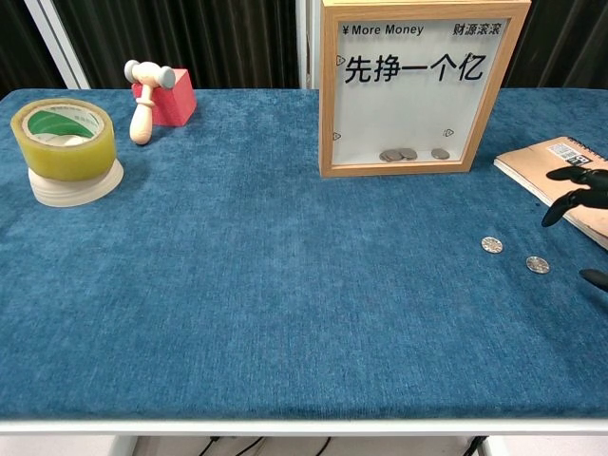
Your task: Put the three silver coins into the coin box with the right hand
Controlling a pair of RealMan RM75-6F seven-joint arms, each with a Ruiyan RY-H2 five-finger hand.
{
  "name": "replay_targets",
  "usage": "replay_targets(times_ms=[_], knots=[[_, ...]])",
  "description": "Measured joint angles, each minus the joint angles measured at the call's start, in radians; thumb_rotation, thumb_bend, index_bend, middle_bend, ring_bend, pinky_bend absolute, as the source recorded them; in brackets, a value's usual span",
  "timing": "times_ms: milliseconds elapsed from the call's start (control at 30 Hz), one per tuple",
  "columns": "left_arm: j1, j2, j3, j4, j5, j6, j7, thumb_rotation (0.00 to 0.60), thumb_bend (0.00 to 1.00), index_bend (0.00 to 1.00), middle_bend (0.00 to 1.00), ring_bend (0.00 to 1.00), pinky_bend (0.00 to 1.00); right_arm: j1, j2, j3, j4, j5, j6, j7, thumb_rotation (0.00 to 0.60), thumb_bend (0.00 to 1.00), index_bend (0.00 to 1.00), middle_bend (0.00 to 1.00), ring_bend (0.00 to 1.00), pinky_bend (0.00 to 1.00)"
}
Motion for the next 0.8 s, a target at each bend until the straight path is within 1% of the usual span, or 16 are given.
replay_targets(times_ms=[633, 800], knots=[[0.0, 0.001, 0.003, -0.003, -0.001, -0.005, 0.003, 0.6, 0.0, 0.06, 0.01, 0.0, 0.0, -0.028, -0.059, 0.031, 0.073, 0.013, -0.053, 0.023, 0.6, 0.33, 0.31, 0.0, 0.0, 0.0], [-0.001, 0.0, 0.003, -0.001, -0.003, -0.008, 0.001, 0.6, 0.0, 0.06, 0.01, 0.0, 0.0, -0.031, -0.065, 0.034, 0.081, 0.004, -0.058, 0.031, 0.6, 0.33, 0.33, 0.0, 0.0, 0.0]])
